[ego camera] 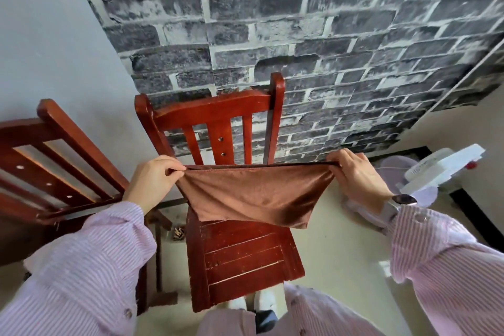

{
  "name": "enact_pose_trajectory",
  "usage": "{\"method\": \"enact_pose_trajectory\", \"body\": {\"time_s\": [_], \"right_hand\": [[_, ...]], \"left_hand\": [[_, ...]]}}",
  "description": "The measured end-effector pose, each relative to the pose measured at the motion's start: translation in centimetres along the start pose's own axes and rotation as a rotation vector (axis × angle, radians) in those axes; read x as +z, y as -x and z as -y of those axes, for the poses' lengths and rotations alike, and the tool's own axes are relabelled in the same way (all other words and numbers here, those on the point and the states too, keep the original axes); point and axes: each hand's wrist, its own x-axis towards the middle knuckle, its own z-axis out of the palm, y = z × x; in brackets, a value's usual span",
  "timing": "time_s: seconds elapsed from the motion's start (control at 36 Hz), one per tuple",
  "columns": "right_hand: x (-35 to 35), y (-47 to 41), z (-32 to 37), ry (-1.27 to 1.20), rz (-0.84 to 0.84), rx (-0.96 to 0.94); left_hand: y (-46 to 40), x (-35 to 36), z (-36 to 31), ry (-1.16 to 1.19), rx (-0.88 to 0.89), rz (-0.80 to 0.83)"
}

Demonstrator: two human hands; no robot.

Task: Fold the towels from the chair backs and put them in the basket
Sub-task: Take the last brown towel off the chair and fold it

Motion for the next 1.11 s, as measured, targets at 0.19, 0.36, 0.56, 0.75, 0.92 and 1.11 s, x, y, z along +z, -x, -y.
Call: {"method": "enact_pose_trajectory", "body": {"time_s": [0.19, 0.36, 0.56, 0.75, 0.92, 1.11], "right_hand": [[-0.2, -0.3, -0.5, 0.012, 0.024, 0.018], [-0.7, -0.4, -0.9, -0.068, 0.066, 0.072], [-0.3, -0.9, -0.8, -0.111, 0.073, 0.099], [0.2, -0.9, -1.4, -0.092, 0.104, 0.103], [0.6, -1.3, -1.8, -0.087, 0.165, 0.106], [0.8, -1.9, -2.0, -0.116, 0.149, 0.045]], "left_hand": [[-0.3, -0.4, -0.5, -0.1, 0.016, 0.045], [-0.1, -1.1, -0.2, -0.116, 0.012, 0.122], [-0.1, -0.9, 0.2, -0.039, -0.018, 0.135], [-0.1, -1.3, 0.2, 0.01, -0.019, 0.087], [-0.5, -1.1, 0.4, 0.009, 0.002, 0.069], [-1.2, -0.9, 1.3, 0.044, -0.048, 0.024]]}}
